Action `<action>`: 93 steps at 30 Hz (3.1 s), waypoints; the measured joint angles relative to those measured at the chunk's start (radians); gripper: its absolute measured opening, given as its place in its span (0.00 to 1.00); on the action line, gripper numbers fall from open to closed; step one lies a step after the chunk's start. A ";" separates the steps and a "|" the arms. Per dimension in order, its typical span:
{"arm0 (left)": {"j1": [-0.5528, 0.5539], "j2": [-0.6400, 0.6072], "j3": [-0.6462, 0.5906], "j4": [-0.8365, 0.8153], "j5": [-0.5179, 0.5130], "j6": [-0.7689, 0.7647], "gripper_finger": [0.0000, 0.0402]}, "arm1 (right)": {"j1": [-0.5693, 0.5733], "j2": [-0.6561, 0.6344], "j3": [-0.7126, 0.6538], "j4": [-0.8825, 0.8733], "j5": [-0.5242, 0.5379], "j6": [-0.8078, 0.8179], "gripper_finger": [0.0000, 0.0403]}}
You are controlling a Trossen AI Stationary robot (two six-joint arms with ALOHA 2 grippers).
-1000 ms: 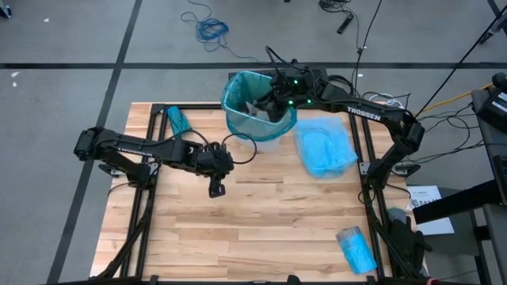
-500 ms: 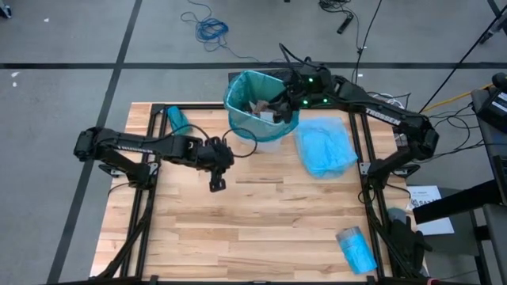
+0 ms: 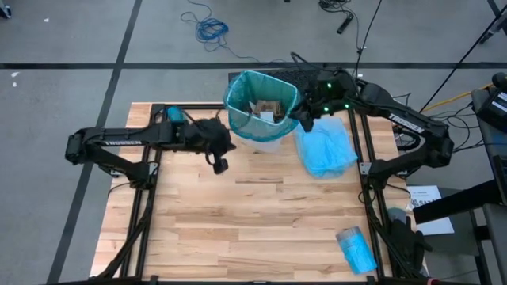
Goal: Place trash/remove bag and relplace
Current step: Remove the blue trash bag from the white trash bin
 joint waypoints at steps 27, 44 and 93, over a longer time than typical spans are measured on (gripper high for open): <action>0.391 -0.178 0.001 0.364 0.238 0.043 0.00 | 0.111 -0.251 -0.511 0.688 0.310 0.277 0.24; 0.686 -0.029 -0.001 0.340 0.292 0.071 0.00 | 0.084 -0.294 -0.531 0.640 0.433 0.380 0.24; 0.587 0.121 0.000 0.171 0.769 -0.048 0.00 | 0.000 -0.091 -0.531 0.613 0.277 0.504 0.24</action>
